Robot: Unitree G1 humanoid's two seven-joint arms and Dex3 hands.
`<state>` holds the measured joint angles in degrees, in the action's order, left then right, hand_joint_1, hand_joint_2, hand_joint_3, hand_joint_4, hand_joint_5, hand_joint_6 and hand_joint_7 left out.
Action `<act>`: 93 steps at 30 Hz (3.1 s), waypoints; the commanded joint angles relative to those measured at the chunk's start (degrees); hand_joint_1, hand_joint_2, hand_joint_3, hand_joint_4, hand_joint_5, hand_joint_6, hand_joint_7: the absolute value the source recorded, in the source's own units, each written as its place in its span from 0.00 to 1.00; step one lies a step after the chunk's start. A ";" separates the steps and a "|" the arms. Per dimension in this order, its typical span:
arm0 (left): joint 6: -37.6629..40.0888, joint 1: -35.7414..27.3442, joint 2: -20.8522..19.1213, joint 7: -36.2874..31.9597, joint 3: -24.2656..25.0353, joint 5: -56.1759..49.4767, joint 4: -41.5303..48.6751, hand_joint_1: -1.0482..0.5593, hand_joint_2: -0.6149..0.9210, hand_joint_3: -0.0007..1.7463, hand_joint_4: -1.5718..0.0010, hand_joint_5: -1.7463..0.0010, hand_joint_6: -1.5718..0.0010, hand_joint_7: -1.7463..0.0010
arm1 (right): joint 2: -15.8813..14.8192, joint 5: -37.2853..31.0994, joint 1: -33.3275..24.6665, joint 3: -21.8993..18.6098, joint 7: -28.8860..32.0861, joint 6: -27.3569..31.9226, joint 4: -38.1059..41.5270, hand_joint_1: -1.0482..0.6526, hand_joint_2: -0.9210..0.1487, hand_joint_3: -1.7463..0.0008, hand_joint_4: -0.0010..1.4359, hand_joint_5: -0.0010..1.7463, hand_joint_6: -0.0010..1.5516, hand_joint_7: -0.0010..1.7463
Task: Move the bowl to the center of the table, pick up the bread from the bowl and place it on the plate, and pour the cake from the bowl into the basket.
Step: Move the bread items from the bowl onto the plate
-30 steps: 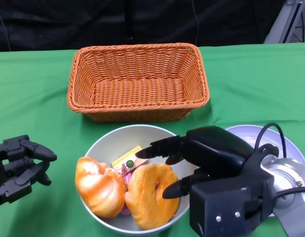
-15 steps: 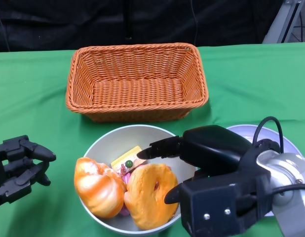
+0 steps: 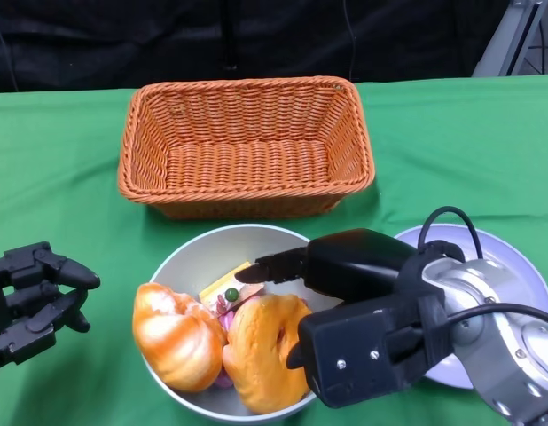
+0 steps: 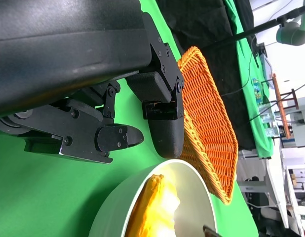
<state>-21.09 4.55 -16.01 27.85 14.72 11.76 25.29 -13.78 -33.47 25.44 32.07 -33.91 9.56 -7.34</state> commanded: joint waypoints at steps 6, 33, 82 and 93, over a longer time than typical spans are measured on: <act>-0.50 -0.18 -1.32 0.36 0.16 0.62 0.67 0.63 1.00 0.23 0.53 0.19 0.48 0.41 | 1.82 0.59 0.60 0.71 0.60 -0.46 3.46 0.09 0.00 0.93 0.14 0.00 0.16 0.00; -0.88 -0.29 -1.46 0.81 0.01 0.42 1.13 0.64 1.00 0.23 0.54 0.18 0.48 0.42 | 3.23 -3.25 5.85 6.76 -3.25 -0.30 13.38 0.09 0.00 0.98 0.08 0.00 0.14 0.00; -3.62 0.98 -2.16 0.18 -0.92 -0.68 4.20 0.63 1.00 0.22 0.54 0.16 0.49 0.39 | 6.18 -1.89 -0.96 -3.04 19.23 -11.85 7.16 0.50 0.11 1.00 0.63 0.42 0.76 0.04; -3.32 1.16 -2.54 -0.37 -1.05 -1.28 4.21 0.63 1.00 0.22 0.54 0.17 0.49 0.40 | 3.75 5.41 -2.12 -7.06 3.87 1.42 -7.15 0.48 0.08 1.00 0.60 0.67 0.77 0.07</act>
<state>-24.20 5.46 -17.20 27.89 13.50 10.74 29.04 -8.85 -29.61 23.82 26.50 -27.92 8.84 -12.56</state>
